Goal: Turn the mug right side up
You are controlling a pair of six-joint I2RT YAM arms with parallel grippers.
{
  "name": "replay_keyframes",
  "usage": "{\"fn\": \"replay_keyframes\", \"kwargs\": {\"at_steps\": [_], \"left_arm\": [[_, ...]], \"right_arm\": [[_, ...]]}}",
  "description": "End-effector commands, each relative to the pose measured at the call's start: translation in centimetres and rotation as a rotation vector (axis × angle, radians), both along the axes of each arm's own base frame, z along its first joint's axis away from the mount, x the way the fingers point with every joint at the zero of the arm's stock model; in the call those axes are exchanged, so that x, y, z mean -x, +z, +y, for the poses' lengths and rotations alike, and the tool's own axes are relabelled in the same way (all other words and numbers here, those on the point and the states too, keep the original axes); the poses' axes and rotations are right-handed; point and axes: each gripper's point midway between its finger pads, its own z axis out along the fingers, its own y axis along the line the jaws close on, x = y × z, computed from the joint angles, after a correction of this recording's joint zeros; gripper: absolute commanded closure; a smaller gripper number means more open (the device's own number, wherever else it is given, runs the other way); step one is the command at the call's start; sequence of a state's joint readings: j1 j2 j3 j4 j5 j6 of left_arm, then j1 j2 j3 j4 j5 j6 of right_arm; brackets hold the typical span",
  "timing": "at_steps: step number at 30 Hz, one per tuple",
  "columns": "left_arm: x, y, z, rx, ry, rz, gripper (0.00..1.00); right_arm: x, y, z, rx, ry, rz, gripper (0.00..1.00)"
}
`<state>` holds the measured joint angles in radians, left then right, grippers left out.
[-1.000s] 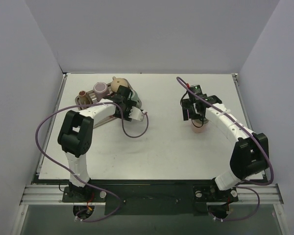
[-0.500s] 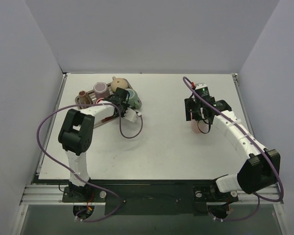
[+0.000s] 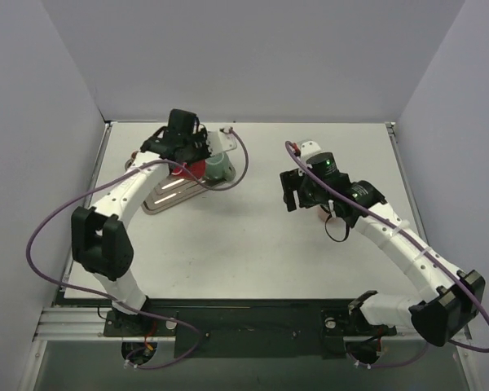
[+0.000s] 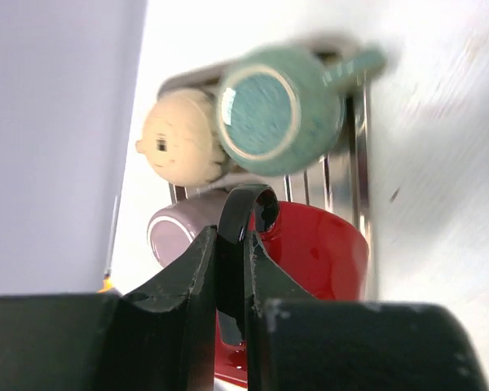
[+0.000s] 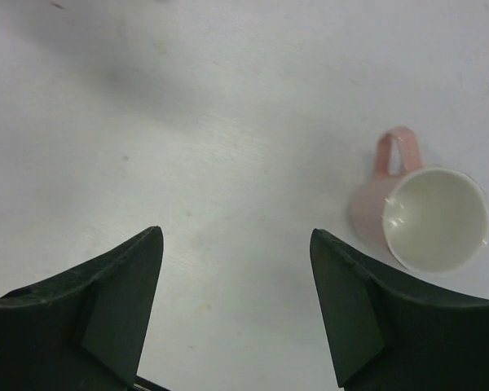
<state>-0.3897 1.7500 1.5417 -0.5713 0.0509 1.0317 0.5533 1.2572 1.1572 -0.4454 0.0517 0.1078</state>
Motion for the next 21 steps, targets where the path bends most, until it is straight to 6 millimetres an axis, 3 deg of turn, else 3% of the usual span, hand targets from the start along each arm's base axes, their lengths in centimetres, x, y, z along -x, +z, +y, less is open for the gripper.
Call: {"fn": "replay_keyframes", "kwargs": {"at_steps": [1,2,3,6,8,14,18,21], "left_arm": [[5.7,11.8,-3.9,0.572,0.016,0.092,1.0],[6.6,12.2,-4.6,0.65,0.026,0.14,1.0],[8.2,14.6,-5.7,0.745,-0.041,0.141,1.0],[11.6,16.9,-8.1,0.92,-0.098,0.271,1.0],[13.4,17.8,-9.3,0.983,-0.123,0.376,1.0],[15.4,19.6,-10.7,1.05,-0.191,0.45,1.0],[15.9,19.8,-11.1,1.073,-0.219,0.474,1.0],[15.8,20.4,-11.3,1.091,-0.229,0.468,1.0]], "right_arm": [[1.1,6.6,6.5,-0.317,0.211,-0.156,0.32],[1.3,7.8,8.3,-0.419,0.262,-0.182,0.32],[2.0,9.1,9.2,-0.502,0.279,-0.195,0.31],[2.7,12.9,12.2,-0.729,0.36,-0.287,0.22],[2.9,14.5,13.5,-0.787,0.375,-0.32,0.21],[3.2,16.9,17.6,-0.997,0.443,-0.296,0.21],[4.0,16.5,20.6,-1.015,0.514,-0.239,0.34],[4.4,16.9,22.2,-1.078,0.553,-0.182,0.53]]}}
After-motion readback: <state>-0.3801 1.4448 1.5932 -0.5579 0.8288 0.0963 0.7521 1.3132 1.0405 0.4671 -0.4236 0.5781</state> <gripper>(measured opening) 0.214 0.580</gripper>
